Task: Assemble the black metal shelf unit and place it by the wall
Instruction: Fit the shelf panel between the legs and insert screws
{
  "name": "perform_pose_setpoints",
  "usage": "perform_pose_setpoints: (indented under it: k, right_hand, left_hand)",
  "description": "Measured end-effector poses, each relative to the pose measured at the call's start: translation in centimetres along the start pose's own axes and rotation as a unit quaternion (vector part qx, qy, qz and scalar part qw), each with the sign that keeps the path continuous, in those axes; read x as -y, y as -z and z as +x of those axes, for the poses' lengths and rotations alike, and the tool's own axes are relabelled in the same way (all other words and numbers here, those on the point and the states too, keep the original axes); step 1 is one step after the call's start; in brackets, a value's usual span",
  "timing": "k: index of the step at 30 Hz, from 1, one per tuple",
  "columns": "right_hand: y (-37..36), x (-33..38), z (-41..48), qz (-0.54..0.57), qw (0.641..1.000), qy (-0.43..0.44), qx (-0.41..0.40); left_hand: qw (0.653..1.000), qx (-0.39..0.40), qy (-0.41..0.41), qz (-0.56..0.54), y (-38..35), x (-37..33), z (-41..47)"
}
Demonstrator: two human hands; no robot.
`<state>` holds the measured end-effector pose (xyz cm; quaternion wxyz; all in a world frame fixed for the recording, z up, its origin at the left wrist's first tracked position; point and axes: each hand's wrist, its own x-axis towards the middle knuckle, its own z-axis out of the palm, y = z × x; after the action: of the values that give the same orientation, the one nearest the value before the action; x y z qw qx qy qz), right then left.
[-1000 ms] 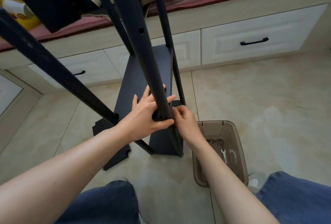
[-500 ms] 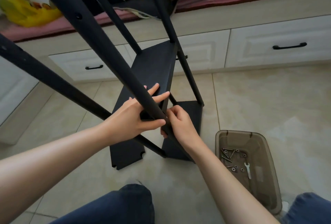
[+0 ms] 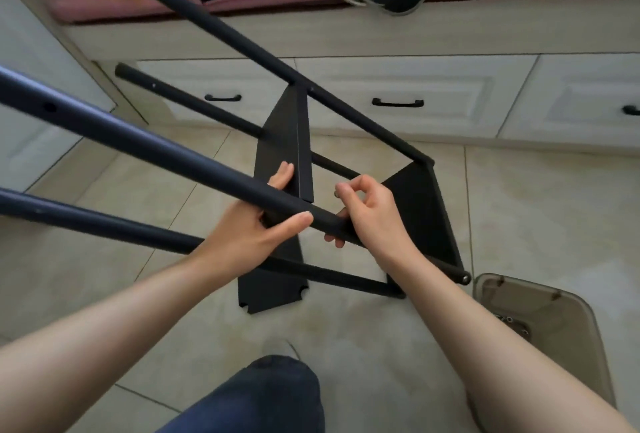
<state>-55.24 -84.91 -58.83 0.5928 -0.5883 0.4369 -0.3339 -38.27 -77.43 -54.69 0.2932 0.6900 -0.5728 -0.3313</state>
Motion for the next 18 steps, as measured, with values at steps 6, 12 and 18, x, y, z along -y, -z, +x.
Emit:
perform_pose_setpoints:
  k: [6,12,18]
  right_hand:
    - [-2.6,-1.0,1.0,-0.033,0.999,-0.017,0.041]
    - [-4.0,-3.5,1.9,-0.115,0.991,-0.025,0.063]
    - [-4.7,-6.5,2.1,-0.198,0.977,-0.020,0.076]
  left_hand:
    - [0.996,-0.033,0.028,-0.082,0.2,3.8,-0.6]
    - [0.981,-0.040,0.082,-0.169,-1.9,8.5,-1.3]
    - [0.963,-0.058,0.114,-0.239,-4.9,12.4,-2.2]
